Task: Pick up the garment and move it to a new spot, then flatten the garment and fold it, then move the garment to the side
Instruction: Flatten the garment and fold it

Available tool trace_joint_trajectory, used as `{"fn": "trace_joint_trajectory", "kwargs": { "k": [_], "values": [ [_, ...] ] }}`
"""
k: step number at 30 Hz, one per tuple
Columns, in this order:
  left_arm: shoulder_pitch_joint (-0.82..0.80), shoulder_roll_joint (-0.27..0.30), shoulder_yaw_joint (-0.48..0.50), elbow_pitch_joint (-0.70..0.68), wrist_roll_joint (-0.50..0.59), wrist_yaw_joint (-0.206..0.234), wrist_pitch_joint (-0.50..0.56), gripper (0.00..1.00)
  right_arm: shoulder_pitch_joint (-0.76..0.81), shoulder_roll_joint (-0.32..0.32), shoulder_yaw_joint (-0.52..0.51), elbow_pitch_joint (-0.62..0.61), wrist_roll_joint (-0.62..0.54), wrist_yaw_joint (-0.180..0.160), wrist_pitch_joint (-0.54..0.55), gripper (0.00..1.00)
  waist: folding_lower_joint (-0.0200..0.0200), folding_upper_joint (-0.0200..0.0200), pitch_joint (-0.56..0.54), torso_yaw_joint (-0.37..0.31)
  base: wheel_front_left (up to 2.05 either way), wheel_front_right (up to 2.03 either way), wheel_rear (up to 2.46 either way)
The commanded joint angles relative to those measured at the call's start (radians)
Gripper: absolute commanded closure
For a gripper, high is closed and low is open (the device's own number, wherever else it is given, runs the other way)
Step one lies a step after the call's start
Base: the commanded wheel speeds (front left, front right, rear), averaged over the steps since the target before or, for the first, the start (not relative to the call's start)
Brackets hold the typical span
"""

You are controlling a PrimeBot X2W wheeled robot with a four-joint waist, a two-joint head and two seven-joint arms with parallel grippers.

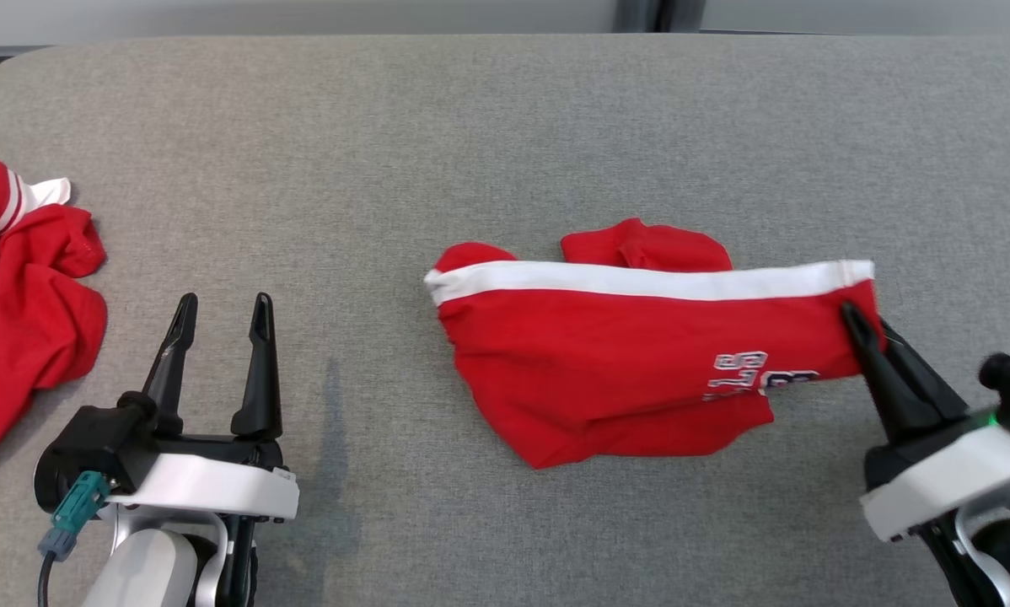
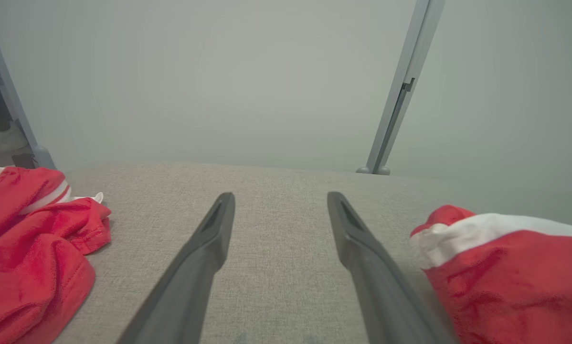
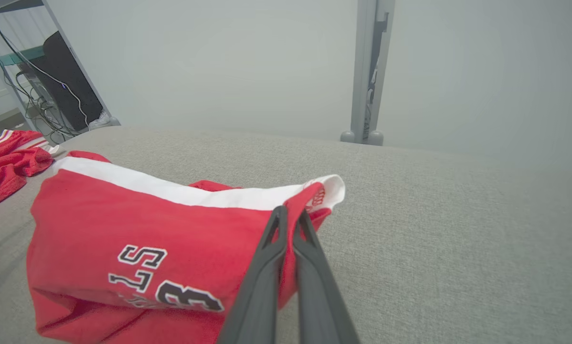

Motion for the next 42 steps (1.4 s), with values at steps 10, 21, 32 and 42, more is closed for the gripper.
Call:
{"fn": "trace_joint_trajectory", "kwargs": {
  "k": [10,21,32,42],
  "values": [
    [-0.018,0.009,0.0,0.011,0.006,-0.008,-0.002,0.0,0.129,0.064,-0.122,0.171,0.015,0.0,-0.049,1.0,0.0,0.0,0.003,-0.026,0.0,0.0,0.0],
    [-0.002,0.009,-0.009,0.006,0.003,-0.001,0.004,0.0,0.077,0.059,-0.085,0.262,0.014,0.0,-0.12,0.0,0.0,0.0,-0.009,-0.041,0.0,0.0,0.0],
    [0.028,0.017,-0.012,0.015,-0.01,-0.001,0.002,0.0,0.048,0.08,-0.159,0.141,-0.055,0.0,-0.18,0.0,0.0,0.0,-0.057,-0.053,0.0,0.0,0.0],
    [0.061,0.012,-0.03,0.018,-0.023,-0.002,0.016,0.0,0.066,0.113,-0.144,0.043,-0.067,0.0,-0.158,0.0,0.0,0.0,-0.102,-0.059,0.0,0.0,0.0]
  ]
}}
